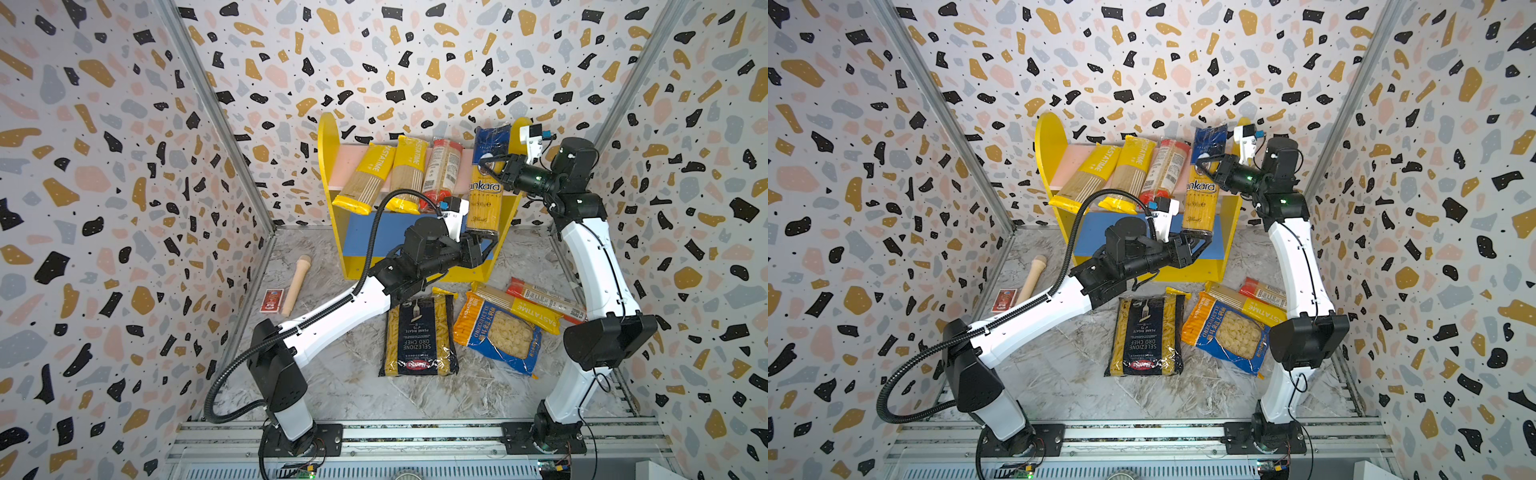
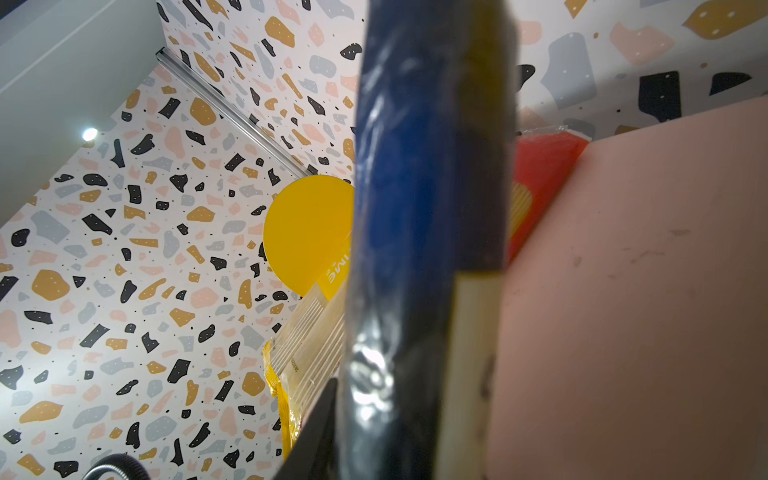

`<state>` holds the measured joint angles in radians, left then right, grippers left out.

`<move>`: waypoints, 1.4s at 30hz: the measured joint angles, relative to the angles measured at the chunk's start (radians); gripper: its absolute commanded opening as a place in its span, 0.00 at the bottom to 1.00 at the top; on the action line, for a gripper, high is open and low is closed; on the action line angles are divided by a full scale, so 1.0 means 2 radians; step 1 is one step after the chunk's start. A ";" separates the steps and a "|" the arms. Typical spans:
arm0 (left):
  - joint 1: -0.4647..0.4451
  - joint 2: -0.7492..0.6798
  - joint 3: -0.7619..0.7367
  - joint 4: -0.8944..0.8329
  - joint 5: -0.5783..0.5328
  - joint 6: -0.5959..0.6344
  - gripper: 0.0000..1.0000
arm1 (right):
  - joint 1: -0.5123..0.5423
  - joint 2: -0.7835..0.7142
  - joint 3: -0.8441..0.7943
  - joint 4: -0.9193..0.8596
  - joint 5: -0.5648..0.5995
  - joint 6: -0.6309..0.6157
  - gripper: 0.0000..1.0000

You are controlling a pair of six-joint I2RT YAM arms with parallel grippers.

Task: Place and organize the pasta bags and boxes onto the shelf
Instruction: 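Hold the pack at the shelf with right gripper while left pushes its bottom, then release the Ankara pack on the pink shelf and withdraw both grippers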

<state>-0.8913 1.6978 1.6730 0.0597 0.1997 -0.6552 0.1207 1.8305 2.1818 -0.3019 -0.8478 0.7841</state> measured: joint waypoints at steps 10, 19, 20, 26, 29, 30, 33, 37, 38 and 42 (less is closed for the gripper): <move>-0.001 0.001 0.023 -0.028 -0.003 0.031 0.48 | 0.000 -0.003 0.000 -0.019 0.017 -0.014 0.40; 0.000 0.012 0.087 -0.036 -0.013 0.049 0.47 | -0.005 -0.003 0.014 -0.032 0.027 -0.014 0.55; 0.000 0.016 0.091 -0.037 -0.014 0.050 0.47 | -0.005 -0.003 0.014 -0.033 0.027 -0.014 0.57; 0.011 0.046 0.118 -0.025 -0.013 0.051 0.47 | -0.006 -0.003 0.004 -0.044 0.026 -0.017 0.60; 0.023 0.061 0.122 -0.014 -0.013 0.048 0.46 | -0.006 -0.003 -0.007 -0.046 0.023 -0.023 0.62; 0.027 0.066 0.123 -0.009 -0.015 0.047 0.46 | -0.005 -0.003 -0.008 -0.047 0.020 -0.025 0.63; 0.038 0.079 0.128 0.002 -0.021 0.046 0.46 | -0.002 -0.005 -0.009 -0.046 0.014 -0.032 0.64; 0.046 0.085 0.132 0.012 -0.022 0.042 0.45 | -0.001 -0.017 -0.016 -0.045 0.012 -0.038 0.64; 0.047 0.088 0.137 0.012 -0.021 0.041 0.45 | -0.001 -0.021 -0.017 -0.044 0.012 -0.039 0.64; 0.049 0.100 0.153 0.020 -0.018 0.035 0.45 | -0.002 -0.038 -0.020 -0.044 0.011 -0.044 0.64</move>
<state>-0.7940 1.8973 1.9785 0.0990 0.1635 -0.5842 0.1162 1.7542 2.1410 -0.3908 -0.8257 0.6964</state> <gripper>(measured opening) 0.449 0.638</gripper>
